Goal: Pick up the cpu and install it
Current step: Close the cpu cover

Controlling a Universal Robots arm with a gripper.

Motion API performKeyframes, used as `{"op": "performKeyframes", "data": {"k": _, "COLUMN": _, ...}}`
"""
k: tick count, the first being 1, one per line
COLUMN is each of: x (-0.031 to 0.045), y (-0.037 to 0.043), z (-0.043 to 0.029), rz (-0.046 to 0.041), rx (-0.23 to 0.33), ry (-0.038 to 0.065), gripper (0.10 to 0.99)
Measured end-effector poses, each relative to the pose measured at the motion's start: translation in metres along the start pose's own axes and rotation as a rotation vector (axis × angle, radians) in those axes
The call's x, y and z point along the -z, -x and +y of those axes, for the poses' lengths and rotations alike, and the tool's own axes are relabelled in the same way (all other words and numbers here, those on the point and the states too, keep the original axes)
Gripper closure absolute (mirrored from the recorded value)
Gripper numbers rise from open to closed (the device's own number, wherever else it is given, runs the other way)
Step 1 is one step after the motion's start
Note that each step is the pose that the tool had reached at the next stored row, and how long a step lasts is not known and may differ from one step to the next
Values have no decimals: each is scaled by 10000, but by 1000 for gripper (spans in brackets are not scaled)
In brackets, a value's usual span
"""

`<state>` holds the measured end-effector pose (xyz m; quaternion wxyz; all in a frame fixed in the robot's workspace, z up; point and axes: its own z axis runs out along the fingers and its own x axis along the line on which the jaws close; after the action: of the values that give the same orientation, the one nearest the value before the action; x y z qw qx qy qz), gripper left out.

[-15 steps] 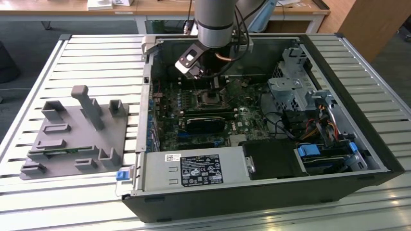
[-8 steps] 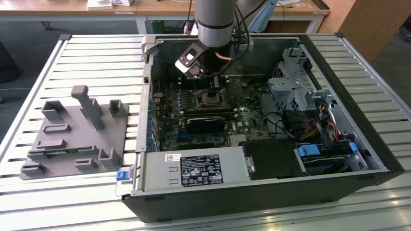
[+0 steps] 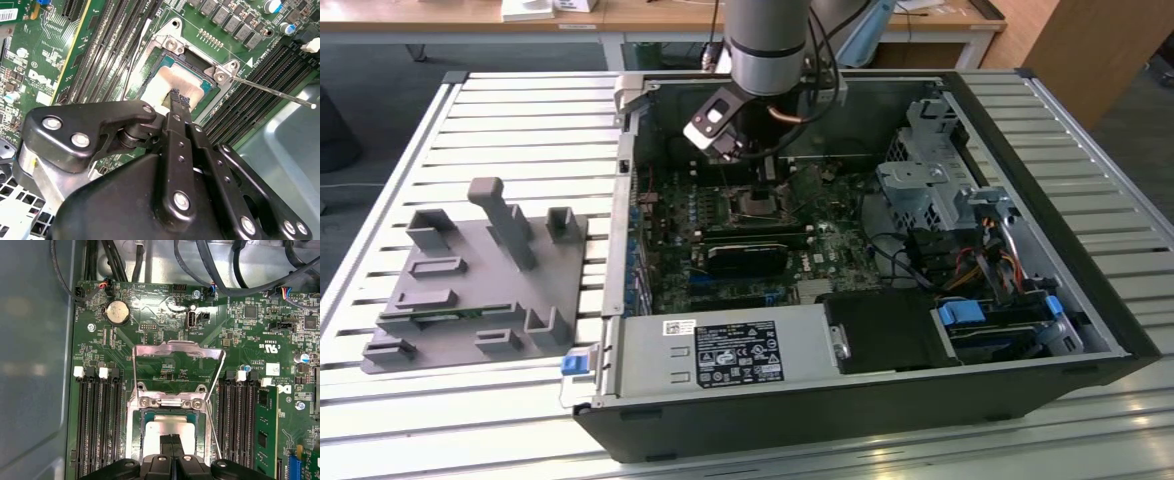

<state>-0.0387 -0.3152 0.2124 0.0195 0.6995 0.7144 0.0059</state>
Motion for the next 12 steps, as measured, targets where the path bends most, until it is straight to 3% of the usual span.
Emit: {"op": "performKeyframes", "data": {"k": 12, "x": 22, "y": 1, "z": 1, "rz": -1, "rx": -1, "ry": 0, "gripper": 980}}
